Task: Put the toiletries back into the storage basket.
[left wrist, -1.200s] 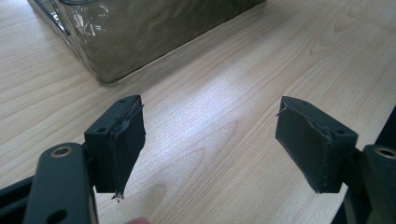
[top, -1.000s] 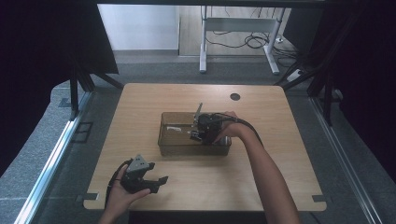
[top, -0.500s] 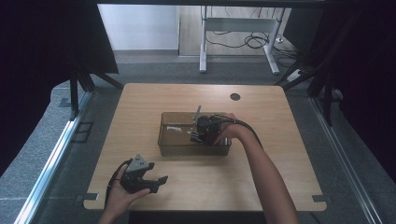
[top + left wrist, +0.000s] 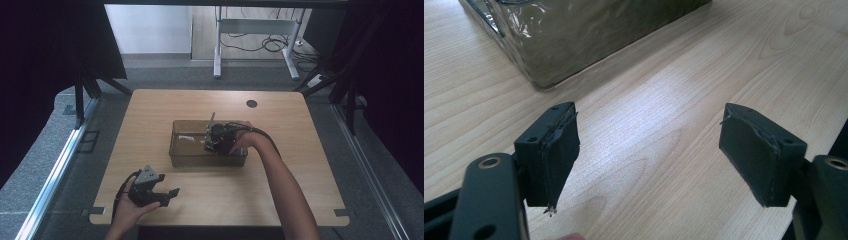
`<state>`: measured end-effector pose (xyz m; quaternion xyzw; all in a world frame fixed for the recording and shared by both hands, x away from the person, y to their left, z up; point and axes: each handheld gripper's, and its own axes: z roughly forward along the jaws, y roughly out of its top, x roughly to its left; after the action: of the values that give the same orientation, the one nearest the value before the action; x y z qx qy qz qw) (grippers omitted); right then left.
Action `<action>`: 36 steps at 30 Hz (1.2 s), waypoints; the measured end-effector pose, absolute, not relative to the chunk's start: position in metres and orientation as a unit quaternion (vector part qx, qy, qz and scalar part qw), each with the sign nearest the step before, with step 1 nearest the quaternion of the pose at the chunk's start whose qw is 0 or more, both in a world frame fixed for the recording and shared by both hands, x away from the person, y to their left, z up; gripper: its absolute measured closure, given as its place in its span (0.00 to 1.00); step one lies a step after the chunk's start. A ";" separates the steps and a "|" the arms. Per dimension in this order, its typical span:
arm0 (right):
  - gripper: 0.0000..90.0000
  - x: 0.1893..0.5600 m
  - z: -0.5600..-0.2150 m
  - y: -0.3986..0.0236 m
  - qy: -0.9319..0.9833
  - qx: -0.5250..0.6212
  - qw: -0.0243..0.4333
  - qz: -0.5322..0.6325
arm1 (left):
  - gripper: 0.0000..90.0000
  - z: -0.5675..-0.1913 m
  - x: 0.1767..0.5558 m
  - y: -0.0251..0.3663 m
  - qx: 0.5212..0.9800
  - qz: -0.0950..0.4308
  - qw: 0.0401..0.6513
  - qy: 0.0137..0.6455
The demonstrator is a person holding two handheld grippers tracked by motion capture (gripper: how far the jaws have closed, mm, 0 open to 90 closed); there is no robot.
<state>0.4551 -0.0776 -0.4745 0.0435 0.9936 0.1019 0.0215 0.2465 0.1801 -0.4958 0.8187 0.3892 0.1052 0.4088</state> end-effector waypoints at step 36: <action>0.61 0.432 -0.423 -0.134 0.961 0.112 0.071 0.243 | 0.27 -0.497 0.246 0.177 0.820 0.105 0.407 0.388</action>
<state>0.4321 -0.1343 -0.4228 0.1123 0.9608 0.2434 0.0708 0.2457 0.1771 -0.4965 0.8204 0.3876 0.1053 0.4071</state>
